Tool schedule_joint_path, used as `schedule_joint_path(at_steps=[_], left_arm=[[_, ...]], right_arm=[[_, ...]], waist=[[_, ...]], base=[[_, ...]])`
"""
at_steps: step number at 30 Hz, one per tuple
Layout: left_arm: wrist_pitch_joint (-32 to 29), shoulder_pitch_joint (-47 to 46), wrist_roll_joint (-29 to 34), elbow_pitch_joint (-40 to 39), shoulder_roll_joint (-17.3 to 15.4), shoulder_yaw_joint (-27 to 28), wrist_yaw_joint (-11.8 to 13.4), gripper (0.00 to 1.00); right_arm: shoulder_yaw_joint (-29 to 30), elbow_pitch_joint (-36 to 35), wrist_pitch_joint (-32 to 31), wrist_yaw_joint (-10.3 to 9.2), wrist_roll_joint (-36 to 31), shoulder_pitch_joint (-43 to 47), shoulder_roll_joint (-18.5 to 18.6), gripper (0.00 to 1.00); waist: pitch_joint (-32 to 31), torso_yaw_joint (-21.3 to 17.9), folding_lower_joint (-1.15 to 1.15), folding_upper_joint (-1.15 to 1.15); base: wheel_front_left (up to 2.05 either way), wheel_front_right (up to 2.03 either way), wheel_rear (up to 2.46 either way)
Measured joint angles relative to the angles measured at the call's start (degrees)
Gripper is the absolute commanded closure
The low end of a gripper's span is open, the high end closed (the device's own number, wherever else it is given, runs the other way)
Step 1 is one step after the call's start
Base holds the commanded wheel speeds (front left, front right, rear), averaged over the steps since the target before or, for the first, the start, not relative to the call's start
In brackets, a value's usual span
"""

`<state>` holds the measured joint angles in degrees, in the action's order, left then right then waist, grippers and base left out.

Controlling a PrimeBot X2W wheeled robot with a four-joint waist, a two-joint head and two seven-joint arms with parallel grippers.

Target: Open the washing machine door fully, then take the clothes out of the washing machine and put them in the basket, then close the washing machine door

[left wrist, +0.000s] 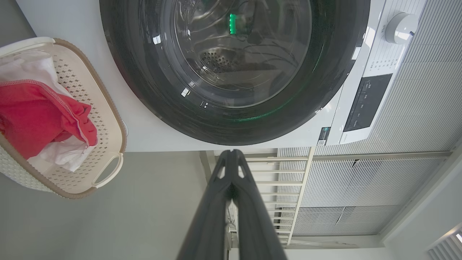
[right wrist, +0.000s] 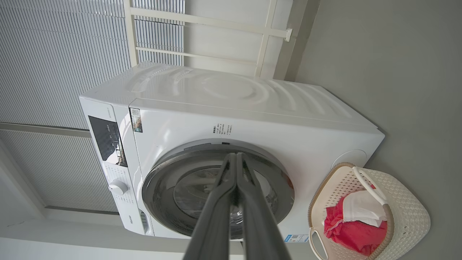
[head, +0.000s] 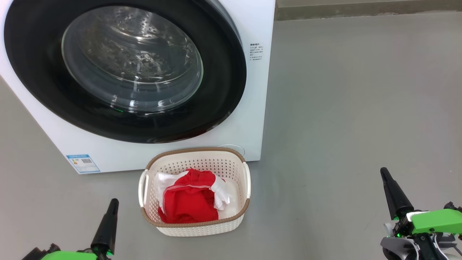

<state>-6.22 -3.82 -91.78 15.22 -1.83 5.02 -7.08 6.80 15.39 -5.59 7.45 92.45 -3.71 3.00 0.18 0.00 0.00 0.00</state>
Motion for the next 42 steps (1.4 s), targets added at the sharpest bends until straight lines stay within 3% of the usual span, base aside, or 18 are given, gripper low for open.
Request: schedule_joint_path(at_steps=[42], left_arm=[[0.0,0.0,0.0,0.0,-0.01,-0.01,0.0,1.0]], right_arm=[[0.2,0.01,-0.47,0.0,-0.01,-0.01,-0.12,1.0]], waist=[[0.0,0.0,0.0,0.0]], base=[[0.0,0.0,0.0]])
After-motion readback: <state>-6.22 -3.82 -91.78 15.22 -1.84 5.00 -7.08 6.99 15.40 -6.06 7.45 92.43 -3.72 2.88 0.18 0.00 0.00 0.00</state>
